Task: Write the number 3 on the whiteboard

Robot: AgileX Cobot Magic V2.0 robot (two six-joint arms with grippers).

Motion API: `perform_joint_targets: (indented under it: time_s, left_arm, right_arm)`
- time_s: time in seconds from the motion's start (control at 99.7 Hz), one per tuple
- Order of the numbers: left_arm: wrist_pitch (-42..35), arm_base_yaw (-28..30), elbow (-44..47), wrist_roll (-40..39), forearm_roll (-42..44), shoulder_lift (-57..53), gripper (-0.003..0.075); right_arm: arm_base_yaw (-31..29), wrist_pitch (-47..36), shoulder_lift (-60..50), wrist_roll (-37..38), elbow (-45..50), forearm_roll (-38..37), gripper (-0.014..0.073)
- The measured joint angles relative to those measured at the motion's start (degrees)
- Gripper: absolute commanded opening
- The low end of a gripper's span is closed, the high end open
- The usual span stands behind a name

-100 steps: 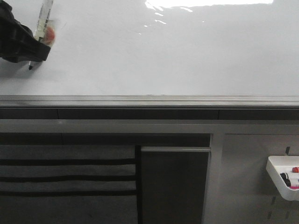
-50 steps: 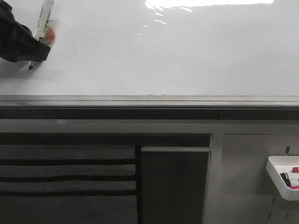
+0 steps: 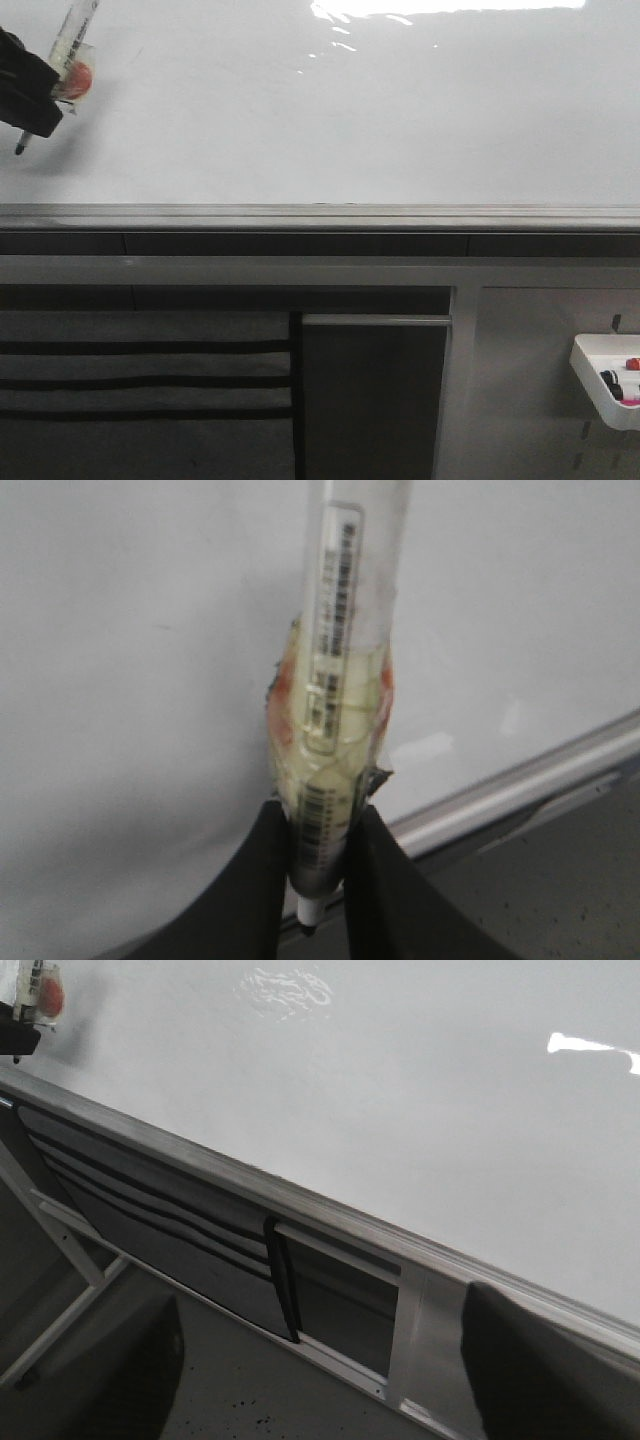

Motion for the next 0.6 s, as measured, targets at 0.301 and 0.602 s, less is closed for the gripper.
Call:
perform_joint_targets:
  time_s: [0.301, 0.602]
  left_arm:
    - [23.55, -3.57, -7.27, 8.68, 0.09, -6.71, -0.0018]
    - [40.53, -14.69, -12.79, 22.32, -5.89, -7.51, -0.0018]
  right_arm:
    - [0.69, 14.62, 6.30, -10.81, -8.54, 9.65, 0.0518]
    - [1.15, 25.91, 22.63, -37.29, -19.91, 27.70, 0.0518]
